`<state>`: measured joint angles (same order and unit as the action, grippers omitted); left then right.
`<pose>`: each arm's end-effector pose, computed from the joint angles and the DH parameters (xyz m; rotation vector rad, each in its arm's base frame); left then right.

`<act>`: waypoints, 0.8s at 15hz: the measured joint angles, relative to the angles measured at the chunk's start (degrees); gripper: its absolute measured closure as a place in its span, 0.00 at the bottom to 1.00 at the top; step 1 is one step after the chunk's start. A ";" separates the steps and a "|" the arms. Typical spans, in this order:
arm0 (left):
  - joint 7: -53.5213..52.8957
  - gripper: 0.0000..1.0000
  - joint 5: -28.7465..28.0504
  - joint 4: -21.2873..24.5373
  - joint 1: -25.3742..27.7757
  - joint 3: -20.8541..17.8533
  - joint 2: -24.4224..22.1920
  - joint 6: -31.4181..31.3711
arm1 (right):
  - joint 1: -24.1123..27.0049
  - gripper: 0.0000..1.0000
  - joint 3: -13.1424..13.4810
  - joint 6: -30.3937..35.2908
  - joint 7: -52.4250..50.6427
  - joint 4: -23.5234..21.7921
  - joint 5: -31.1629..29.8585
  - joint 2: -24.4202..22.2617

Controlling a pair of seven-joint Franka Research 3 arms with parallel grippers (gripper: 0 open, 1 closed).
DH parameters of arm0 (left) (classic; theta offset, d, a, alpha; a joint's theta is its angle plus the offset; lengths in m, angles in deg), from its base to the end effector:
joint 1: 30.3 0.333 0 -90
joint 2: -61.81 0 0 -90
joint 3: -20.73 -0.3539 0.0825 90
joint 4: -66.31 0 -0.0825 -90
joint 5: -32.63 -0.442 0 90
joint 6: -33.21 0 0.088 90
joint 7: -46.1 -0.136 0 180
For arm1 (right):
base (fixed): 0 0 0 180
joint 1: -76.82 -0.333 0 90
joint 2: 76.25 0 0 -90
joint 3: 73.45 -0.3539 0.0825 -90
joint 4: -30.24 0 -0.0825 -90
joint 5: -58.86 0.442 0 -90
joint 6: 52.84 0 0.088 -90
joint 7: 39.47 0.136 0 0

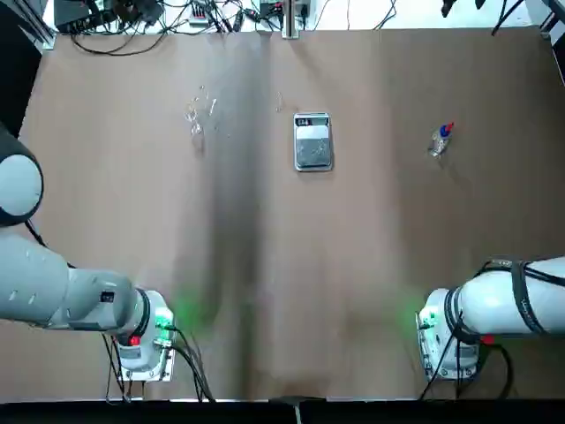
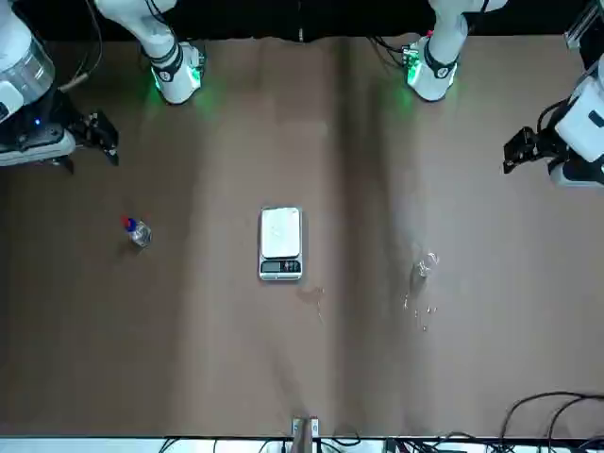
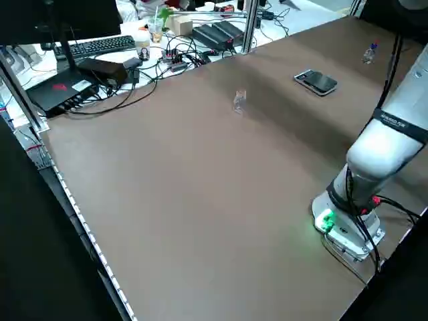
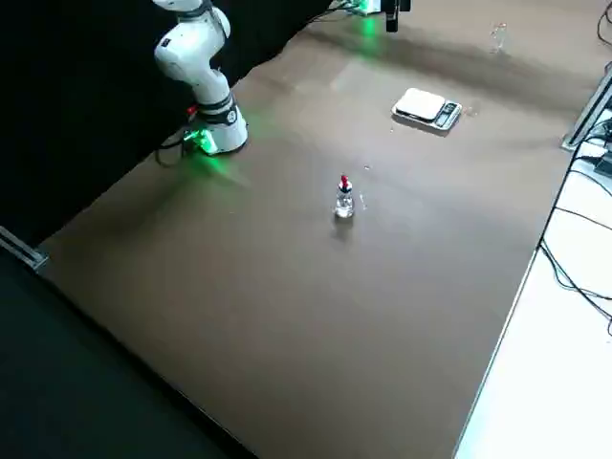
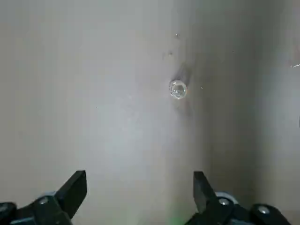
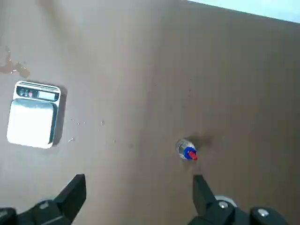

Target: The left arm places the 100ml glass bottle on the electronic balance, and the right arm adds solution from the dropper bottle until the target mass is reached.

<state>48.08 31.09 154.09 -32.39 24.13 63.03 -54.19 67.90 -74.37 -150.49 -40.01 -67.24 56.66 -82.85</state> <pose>0.6122 -0.0547 0.6369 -3.1125 0.0941 0.0407 0.5800 0.0963 0.6452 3.0923 0.2853 0.1881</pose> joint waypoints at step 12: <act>0.01 0.00 0.01 1.21 0.60 -0.12 7.69 -6.56 | -0.49 0.00 -0.06 -0.24 0.00 -0.01 -0.02 0.01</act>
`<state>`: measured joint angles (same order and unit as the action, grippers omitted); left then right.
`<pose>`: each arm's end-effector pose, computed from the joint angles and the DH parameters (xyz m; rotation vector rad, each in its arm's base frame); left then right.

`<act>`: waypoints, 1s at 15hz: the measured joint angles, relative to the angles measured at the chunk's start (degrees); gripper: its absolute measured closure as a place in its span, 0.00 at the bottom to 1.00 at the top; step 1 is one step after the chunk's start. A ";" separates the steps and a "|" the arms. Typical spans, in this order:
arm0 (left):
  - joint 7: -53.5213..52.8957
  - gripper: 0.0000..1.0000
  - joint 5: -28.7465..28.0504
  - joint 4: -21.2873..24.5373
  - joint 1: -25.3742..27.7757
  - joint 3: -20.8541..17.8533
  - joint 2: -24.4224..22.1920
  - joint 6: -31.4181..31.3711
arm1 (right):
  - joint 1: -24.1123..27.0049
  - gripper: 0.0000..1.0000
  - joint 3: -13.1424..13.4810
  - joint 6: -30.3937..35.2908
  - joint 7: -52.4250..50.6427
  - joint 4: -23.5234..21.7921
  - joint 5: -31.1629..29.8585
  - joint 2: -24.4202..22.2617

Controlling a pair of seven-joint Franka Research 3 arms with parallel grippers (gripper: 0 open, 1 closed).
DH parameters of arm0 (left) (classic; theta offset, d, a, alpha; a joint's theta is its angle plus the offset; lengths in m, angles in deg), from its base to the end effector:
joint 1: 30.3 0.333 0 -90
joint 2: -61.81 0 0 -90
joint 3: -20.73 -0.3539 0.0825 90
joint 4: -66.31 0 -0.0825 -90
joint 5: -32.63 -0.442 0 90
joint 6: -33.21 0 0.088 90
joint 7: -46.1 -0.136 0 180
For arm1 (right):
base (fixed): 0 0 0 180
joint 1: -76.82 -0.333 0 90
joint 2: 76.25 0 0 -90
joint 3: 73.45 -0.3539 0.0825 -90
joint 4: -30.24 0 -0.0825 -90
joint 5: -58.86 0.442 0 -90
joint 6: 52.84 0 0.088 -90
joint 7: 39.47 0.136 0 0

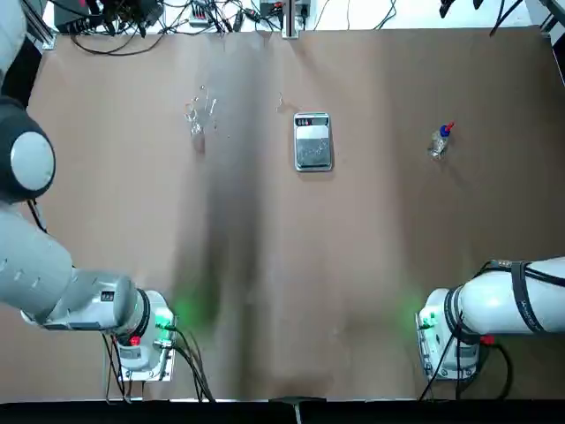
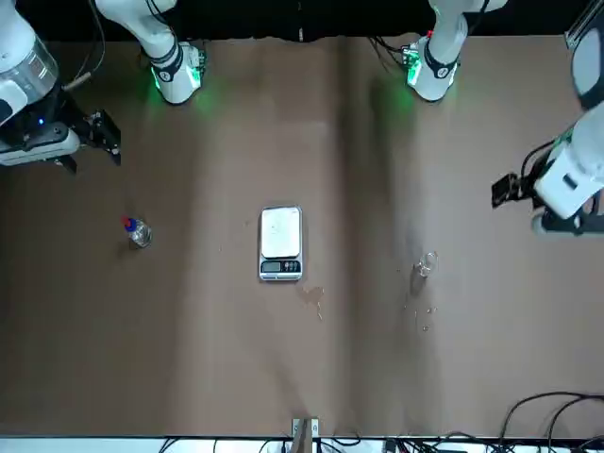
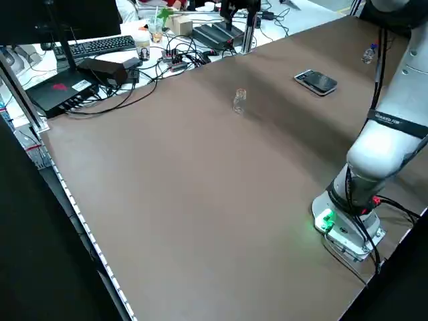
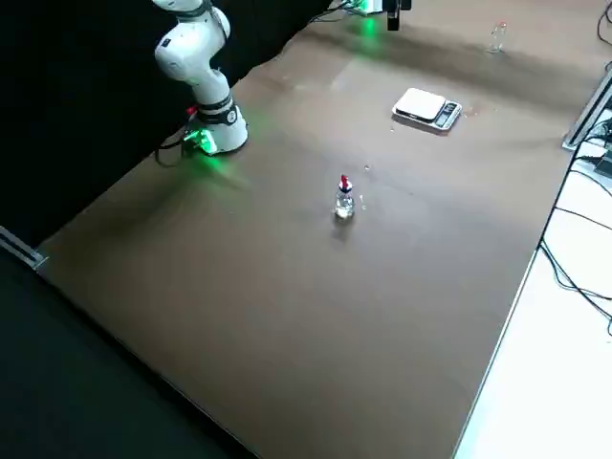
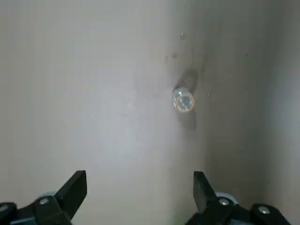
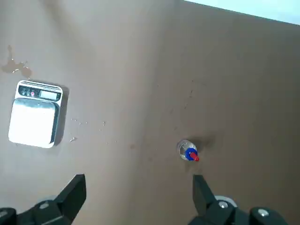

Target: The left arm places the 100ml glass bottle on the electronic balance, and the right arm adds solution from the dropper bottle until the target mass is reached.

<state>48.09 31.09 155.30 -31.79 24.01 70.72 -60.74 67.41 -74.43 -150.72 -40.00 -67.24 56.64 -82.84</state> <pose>0.6620 -0.0494 0.5493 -3.1169 0.0794 0.1053 0.5796 0.1020 0.6455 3.0910 0.3001 0.1944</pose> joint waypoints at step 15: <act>1.30 0.00 0.01 11.21 -5.53 0.23 14.33 -26.50 | -0.19 0.00 0.01 0.43 0.05 -0.64 0.55 2.71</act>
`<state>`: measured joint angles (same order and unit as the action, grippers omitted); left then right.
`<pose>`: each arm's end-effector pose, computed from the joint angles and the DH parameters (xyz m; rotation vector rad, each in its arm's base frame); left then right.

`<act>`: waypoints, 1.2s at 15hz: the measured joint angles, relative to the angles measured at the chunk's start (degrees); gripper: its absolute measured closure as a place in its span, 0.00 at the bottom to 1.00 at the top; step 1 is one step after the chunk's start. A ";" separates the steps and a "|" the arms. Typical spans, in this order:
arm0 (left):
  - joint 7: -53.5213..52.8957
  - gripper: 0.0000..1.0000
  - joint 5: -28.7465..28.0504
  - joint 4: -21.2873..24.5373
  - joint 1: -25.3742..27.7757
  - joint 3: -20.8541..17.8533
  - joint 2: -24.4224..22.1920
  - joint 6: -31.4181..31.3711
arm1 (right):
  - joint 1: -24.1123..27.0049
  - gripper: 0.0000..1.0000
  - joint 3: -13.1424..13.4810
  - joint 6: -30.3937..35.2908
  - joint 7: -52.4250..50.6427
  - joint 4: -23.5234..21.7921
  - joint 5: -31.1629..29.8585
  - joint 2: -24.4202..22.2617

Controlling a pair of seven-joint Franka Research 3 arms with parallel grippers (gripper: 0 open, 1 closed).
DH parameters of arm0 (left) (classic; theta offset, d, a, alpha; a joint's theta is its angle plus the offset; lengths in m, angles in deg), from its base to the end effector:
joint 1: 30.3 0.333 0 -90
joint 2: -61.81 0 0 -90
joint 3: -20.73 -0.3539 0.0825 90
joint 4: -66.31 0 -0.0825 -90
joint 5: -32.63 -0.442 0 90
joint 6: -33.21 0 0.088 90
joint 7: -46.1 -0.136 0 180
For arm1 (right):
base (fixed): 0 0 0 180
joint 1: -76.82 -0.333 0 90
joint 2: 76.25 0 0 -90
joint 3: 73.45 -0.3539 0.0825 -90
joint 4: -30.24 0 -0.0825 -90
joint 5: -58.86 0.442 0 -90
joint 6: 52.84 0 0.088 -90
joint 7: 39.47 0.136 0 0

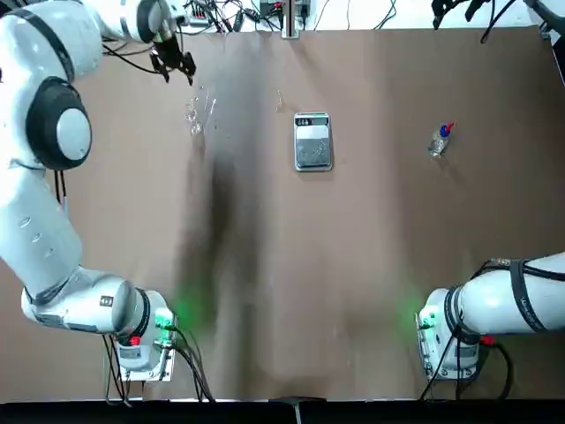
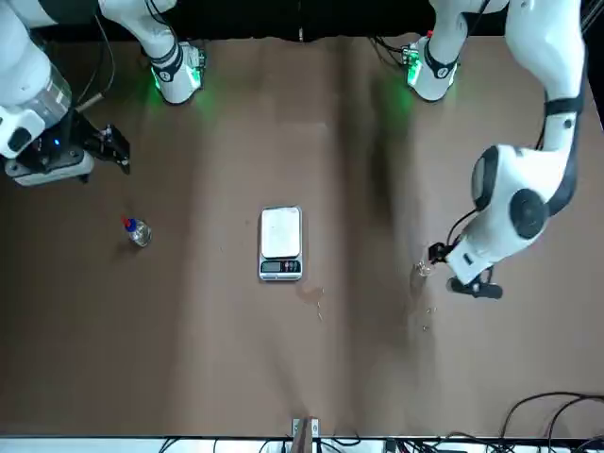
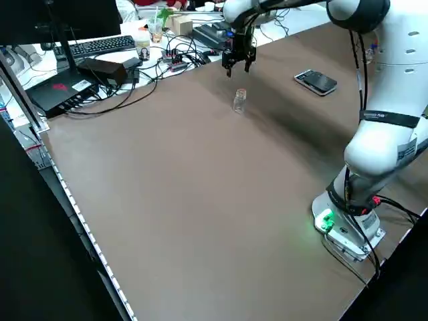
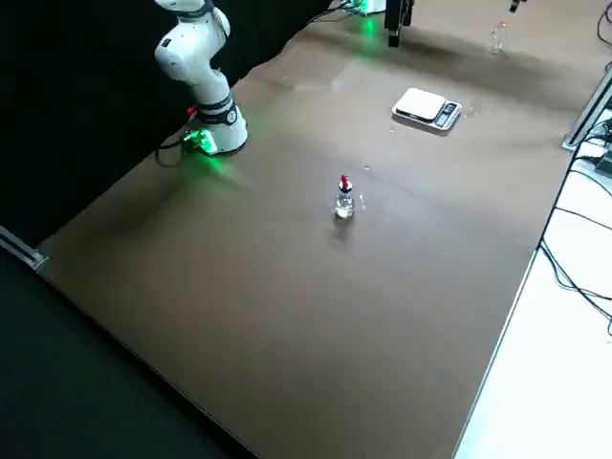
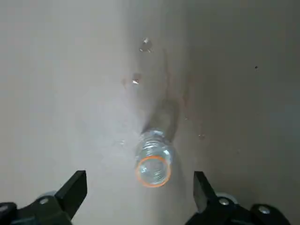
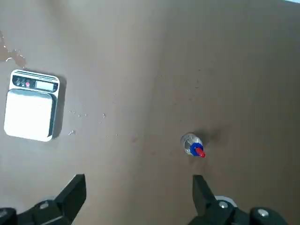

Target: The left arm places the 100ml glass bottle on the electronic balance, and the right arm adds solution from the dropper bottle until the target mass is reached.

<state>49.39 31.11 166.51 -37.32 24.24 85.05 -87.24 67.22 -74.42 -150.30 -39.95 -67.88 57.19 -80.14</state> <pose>0.6995 -0.1250 0.3110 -3.1289 0.2132 0.0802 0.5911 0.1069 0.6106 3.1003 0.3045 0.0916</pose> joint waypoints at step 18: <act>10.54 0.20 -1.73 4.29 -1.55 -0.34 5.77 -6.42 | 10.17 0.09 1.34 -10.15 -4.52 -13.41 0.32 6.76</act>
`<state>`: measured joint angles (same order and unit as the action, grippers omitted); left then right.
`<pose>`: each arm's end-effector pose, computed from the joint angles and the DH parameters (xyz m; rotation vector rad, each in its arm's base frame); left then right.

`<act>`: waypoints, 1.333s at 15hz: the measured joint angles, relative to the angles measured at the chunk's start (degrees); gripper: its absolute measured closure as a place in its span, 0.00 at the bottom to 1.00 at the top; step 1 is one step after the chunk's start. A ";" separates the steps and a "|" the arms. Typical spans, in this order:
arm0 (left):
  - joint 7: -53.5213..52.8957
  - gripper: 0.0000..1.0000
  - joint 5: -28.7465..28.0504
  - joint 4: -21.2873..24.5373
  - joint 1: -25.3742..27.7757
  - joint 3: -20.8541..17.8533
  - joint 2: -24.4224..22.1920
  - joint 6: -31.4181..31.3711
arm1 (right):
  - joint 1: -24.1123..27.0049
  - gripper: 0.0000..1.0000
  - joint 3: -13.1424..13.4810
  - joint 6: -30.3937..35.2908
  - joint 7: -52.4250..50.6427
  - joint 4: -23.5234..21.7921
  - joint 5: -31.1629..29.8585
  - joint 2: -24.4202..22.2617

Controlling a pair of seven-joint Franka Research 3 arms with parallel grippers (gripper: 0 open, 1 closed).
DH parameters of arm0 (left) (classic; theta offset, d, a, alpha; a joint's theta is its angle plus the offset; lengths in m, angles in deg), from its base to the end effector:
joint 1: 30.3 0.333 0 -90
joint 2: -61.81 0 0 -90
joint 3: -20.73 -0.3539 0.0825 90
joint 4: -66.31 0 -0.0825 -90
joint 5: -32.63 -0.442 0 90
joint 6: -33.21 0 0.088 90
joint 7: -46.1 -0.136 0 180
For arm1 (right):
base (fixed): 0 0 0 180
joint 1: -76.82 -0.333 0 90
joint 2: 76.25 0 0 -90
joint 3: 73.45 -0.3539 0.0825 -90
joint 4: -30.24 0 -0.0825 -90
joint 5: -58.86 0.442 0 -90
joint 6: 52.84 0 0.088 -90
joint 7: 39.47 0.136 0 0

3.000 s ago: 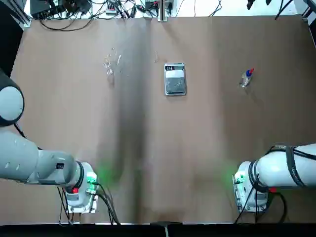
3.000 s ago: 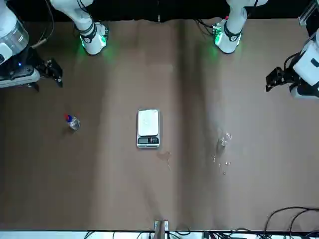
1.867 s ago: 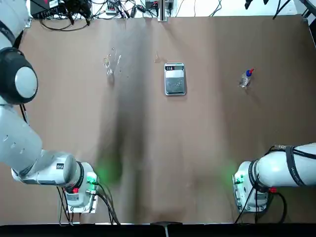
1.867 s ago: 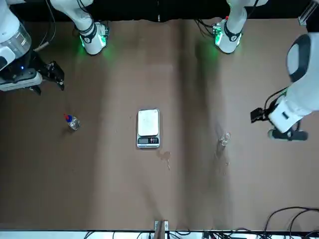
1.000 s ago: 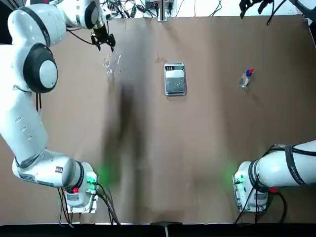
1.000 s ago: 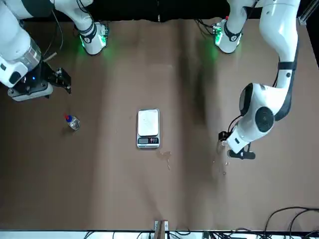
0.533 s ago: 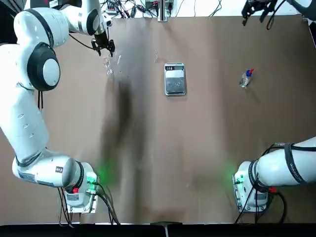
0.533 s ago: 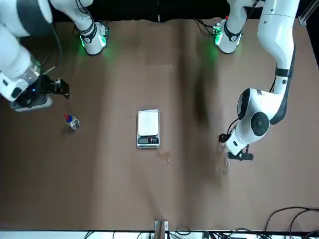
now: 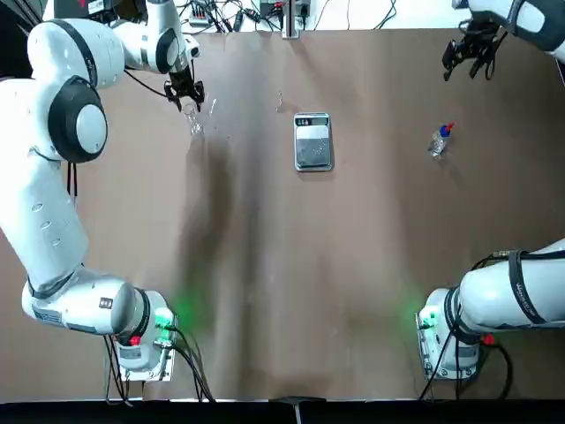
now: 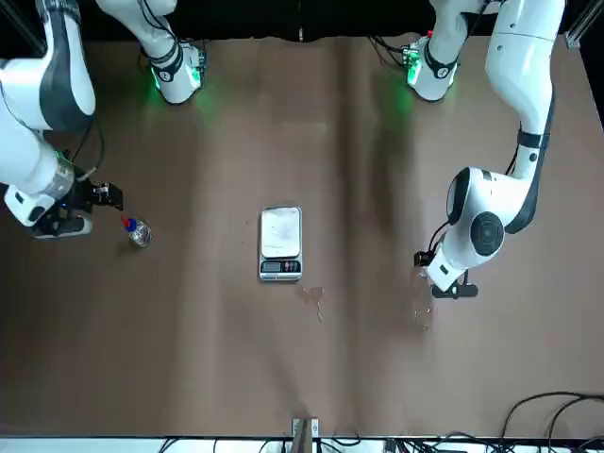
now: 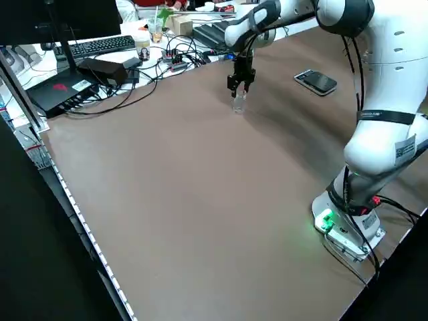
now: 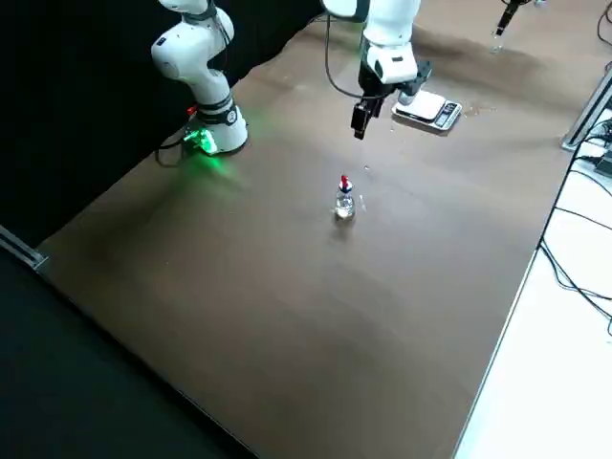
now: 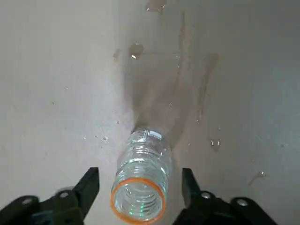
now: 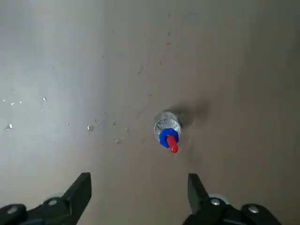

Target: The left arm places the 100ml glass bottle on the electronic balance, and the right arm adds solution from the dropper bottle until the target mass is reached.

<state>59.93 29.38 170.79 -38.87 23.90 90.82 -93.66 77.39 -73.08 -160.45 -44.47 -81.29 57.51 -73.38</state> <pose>0.6796 -0.1364 0.2134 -3.0960 -0.0081 0.1673 0.6079 -0.0124 0.4294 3.1174 0.1237 -0.1866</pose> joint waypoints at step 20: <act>2.39 0.49 0.00 3.51 0.26 0.03 -1.95 -3.09 | 5.30 0.47 0.02 -11.63 0.03 -10.60 0.08 5.87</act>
<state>62.32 29.38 174.30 -38.61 23.93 88.88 -96.75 82.69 -73.06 -172.08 -44.45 -91.89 57.60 -67.51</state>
